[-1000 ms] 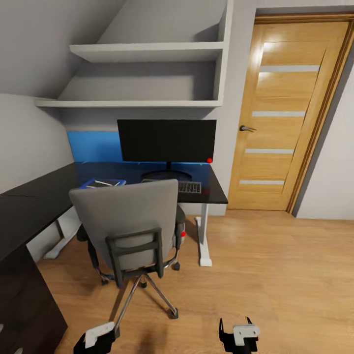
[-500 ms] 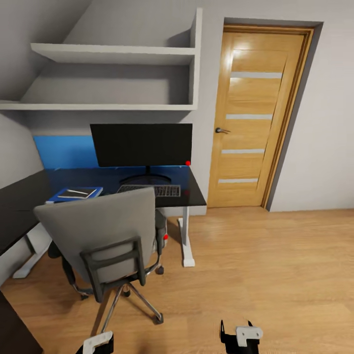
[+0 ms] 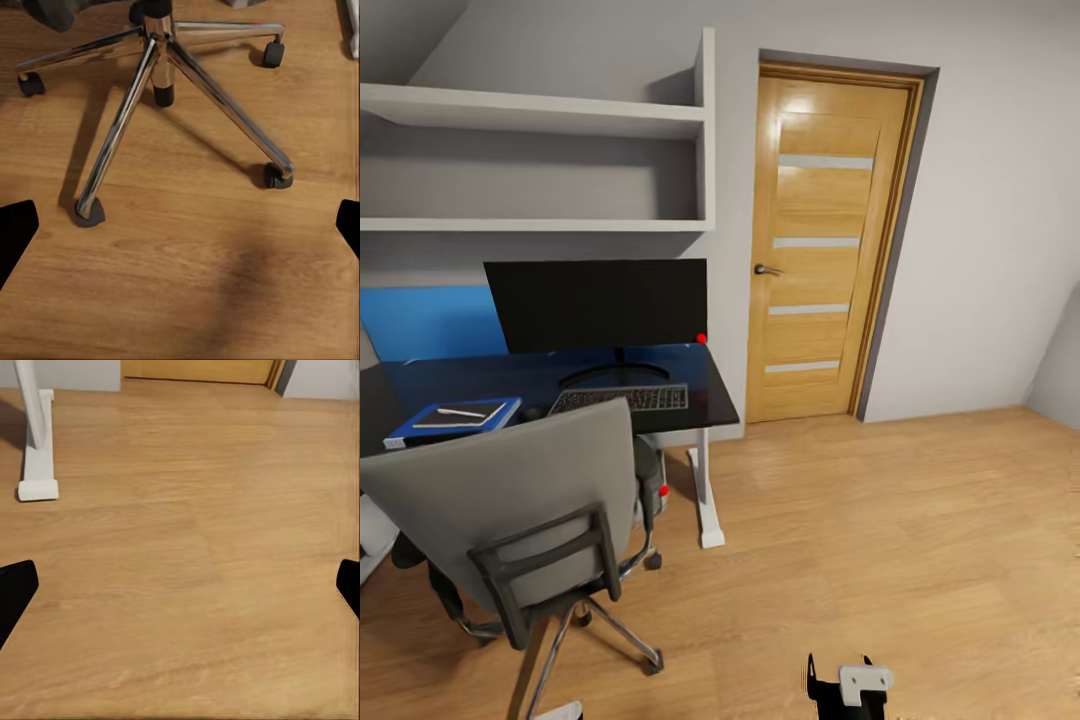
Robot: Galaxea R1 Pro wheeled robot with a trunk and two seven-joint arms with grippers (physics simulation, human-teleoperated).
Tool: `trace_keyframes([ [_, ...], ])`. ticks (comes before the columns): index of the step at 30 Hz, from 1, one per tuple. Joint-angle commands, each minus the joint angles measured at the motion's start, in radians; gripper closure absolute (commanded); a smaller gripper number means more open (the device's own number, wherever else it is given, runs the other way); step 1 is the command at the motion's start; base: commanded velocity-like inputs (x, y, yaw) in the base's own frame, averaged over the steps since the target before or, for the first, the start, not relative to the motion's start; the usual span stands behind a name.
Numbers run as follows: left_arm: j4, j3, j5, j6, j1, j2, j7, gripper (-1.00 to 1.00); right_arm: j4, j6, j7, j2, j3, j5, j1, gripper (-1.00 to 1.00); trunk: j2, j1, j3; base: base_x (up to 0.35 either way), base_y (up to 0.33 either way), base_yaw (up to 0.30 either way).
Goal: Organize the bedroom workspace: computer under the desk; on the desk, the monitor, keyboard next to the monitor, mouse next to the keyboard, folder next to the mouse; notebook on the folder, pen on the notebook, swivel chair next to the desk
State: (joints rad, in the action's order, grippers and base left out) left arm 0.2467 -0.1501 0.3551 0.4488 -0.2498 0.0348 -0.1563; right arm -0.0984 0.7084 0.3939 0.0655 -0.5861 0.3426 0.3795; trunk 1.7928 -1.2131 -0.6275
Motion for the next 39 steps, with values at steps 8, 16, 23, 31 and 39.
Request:
trace_keyframes([
  [8,-0.081,-0.009,0.018,0.113,0.0,0.0,-0.006,-1.0,0.034,0.006,0.005,0.001,-0.011,0.005,0.001,-1.0,-0.056,0.031,0.024,0.0,0.0,-0.24],
  [16,-0.163,-0.008,0.024,0.134,0.0,-0.001,0.047,-1.0,0.104,0.092,0.005,0.006,-0.012,0.007,-0.007,-1.0,-0.112,0.062,0.051,0.0,0.0,-0.223],
  [23,-0.211,-0.004,0.079,0.139,0.0,0.0,0.214,-1.0,0.117,0.183,0.003,0.022,-0.014,0.003,-0.078,-1.0,-0.161,0.088,0.077,0.0,0.0,-0.189],
  [31,-0.221,-0.002,0.188,0.174,0.0,-0.001,0.273,-1.0,0.118,0.221,0.002,0.037,-0.014,-0.003,-0.103,-1.0,-0.217,0.119,0.104,0.0,0.0,-0.127],
  [39,-0.222,-0.003,0.206,0.202,0.0,-0.001,0.281,-1.0,0.118,0.226,0.002,0.036,-0.015,-0.004,-0.106,-1.0,-0.273,0.15,0.13,0.0,0.0,-0.091],
])
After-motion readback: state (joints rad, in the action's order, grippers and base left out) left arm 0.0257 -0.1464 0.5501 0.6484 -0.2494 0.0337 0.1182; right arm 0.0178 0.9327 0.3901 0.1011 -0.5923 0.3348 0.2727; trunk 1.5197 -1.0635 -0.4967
